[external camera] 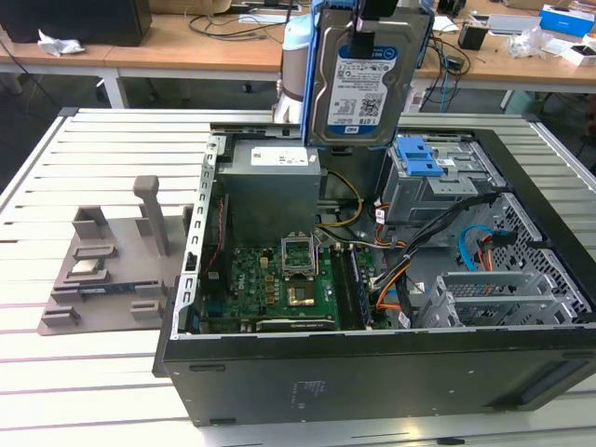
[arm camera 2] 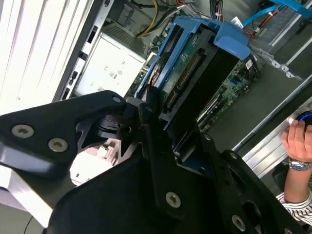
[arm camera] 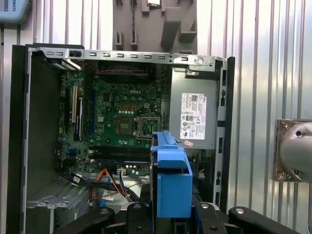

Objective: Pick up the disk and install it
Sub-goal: 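Pick up the disk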

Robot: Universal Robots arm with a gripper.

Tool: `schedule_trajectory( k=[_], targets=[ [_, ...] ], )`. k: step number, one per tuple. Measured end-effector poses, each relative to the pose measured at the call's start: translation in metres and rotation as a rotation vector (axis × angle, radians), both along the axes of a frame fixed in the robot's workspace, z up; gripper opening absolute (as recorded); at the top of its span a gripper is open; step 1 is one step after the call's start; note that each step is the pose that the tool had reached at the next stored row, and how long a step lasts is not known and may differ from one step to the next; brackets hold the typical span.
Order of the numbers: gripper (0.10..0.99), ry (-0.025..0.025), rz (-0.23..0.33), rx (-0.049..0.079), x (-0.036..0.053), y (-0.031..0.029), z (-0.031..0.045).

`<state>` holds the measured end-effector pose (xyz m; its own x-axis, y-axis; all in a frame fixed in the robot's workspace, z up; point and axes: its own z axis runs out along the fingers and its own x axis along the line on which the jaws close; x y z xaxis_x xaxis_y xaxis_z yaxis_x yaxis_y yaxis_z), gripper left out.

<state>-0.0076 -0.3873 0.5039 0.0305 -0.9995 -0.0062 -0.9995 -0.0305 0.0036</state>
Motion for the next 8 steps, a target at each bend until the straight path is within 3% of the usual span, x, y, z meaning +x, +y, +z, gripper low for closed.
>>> schedule_trajectory(
  k=[8],
  targets=[
    [0.365, 0.0, 0.0, 0.0, 0.0, -0.0252, -0.0009]
  ],
)
